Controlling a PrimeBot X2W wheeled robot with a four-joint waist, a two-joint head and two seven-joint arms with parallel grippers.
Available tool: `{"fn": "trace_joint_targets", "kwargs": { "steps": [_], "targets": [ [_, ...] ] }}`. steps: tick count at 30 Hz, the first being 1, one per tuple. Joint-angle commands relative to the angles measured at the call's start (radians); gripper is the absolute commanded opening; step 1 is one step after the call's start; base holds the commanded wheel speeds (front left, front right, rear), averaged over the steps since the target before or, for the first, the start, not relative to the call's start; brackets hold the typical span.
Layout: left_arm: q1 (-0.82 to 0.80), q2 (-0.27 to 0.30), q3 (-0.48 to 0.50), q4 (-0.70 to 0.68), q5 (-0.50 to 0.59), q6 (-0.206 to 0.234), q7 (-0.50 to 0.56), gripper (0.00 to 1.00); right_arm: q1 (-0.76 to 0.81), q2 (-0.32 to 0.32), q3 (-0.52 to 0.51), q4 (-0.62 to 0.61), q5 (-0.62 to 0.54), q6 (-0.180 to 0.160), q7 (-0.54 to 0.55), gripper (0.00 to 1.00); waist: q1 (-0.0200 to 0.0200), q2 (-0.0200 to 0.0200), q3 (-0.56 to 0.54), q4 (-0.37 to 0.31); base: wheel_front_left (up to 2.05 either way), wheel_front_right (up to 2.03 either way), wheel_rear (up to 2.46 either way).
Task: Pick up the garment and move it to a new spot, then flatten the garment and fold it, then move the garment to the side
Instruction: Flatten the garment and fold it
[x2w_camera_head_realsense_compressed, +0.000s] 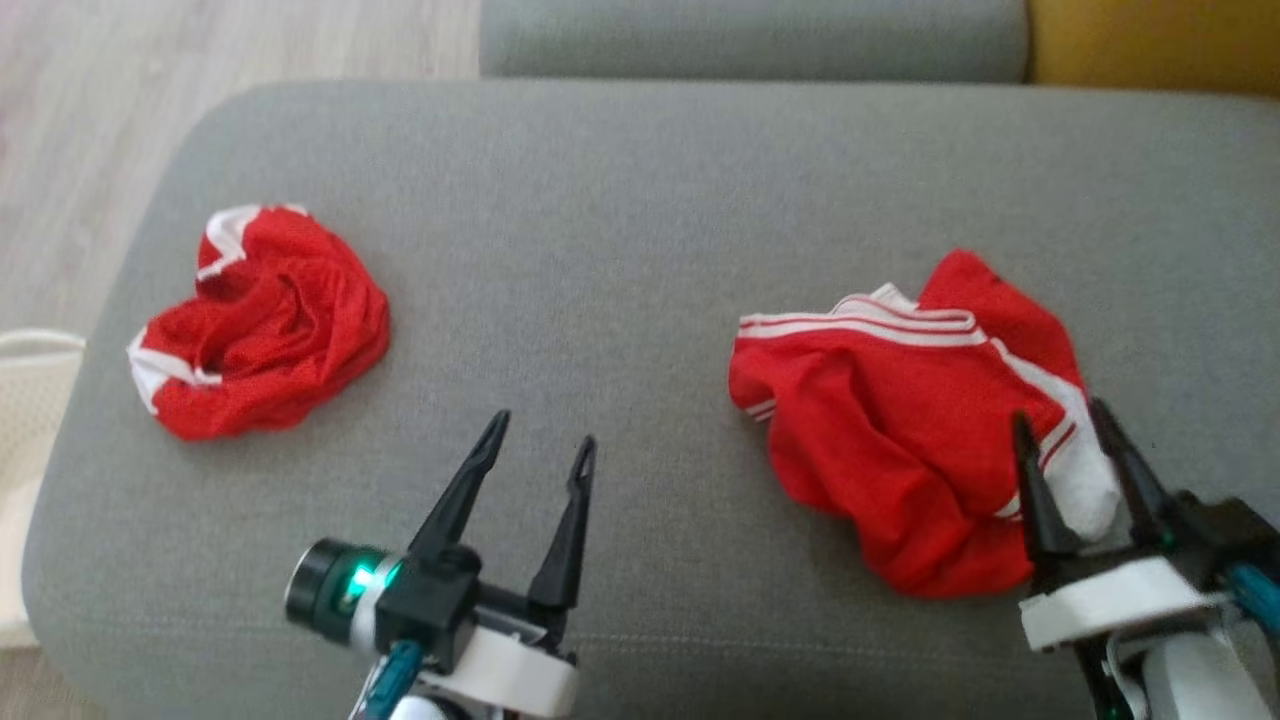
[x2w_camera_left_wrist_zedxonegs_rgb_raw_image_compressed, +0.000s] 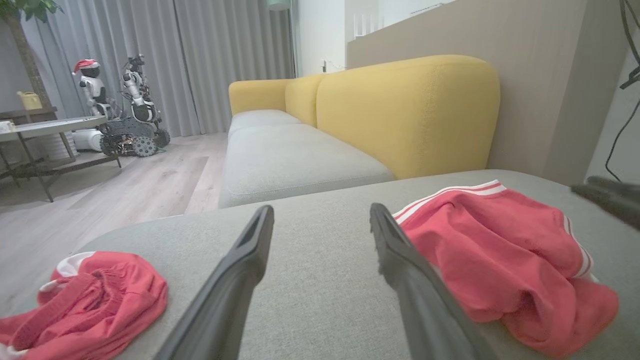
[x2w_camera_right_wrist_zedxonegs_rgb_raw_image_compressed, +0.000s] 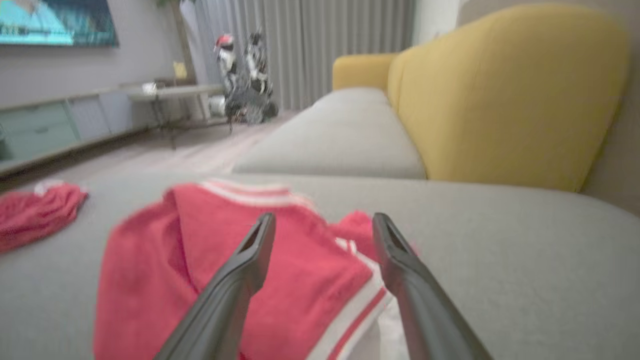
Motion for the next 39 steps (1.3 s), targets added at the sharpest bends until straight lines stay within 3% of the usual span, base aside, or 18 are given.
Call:
{"fn": "trace_joint_targets", "kwargs": {
  "steps": [1,7,12,13,14,15,20,27,35,39],
  "targets": [
    [-0.059,-0.010,0.018,-0.023,0.008,-0.008,-0.006,1.00,-0.064,-0.046,0.052,0.022,0.023,0.007,-0.007,1.00,0.0000,0.0000,0.028,0.007,0.00,0.00,0.00],
    [-0.100,-0.012,-0.030,-0.005,0.011,-0.022,-0.006,1.00,-0.203,-0.167,0.151,0.184,0.149,0.007,-0.007,1.00,0.0000,0.0000,0.075,0.016,0.00,0.00,0.00],
    [-0.118,-0.013,-0.048,0.004,0.010,-0.022,-0.006,1.00,-0.269,-0.243,0.307,0.250,0.306,0.007,0.027,1.00,0.0000,0.0000,0.096,0.023,0.00,0.00,0.00],
    [-0.122,-0.013,-0.050,0.006,0.009,-0.022,-0.006,1.00,-0.280,-0.261,0.345,0.250,0.335,0.007,0.033,0.47,0.0000,0.0000,0.099,0.024,0.00,0.00,0.00],
    [-0.125,-0.013,-0.051,0.008,0.009,-0.021,-0.006,1.00,-0.288,-0.276,0.380,0.246,0.371,0.007,0.037,0.03,0.0000,0.0000,0.100,0.025,0.00,0.00,0.00],
    [-0.127,-0.013,-0.051,0.008,0.009,-0.020,-0.006,1.00,-0.296,-0.292,0.408,0.243,0.404,0.007,0.038,0.00,0.0000,0.0000,0.102,0.024,0.00,0.00,0.00],
    [-0.132,-0.013,-0.044,0.006,0.003,-0.008,-0.006,1.00,-0.349,-0.348,0.445,0.248,0.497,0.007,0.018,0.00,0.0000,0.0000,0.094,-0.003,0.00,0.00,0.00],
    [-0.127,-0.011,-0.044,-0.002,0.001,-0.004,-0.006,1.00,-0.458,-0.390,0.308,0.231,0.527,0.007,-0.002,0.00,0.0000,0.0000,0.069,-0.080,0.00,0.00,0.00],
    [-0.125,-0.013,-0.057,-0.004,0.000,0.000,-0.006,1.00,-0.671,-0.474,0.099,0.104,0.325,0.007,0.077,0.00,0.0000,0.0000,0.042,-0.140,0.00,0.00,0.00],
    [-0.123,-0.013,-0.062,-0.002,-0.003,0.004,-0.006,1.00,-0.719,-0.430,0.010,-0.025,0.210,0.007,0.170,0.00,0.0000,0.0000,0.031,-0.145,0.00,0.00,0.00]
  ]
}}
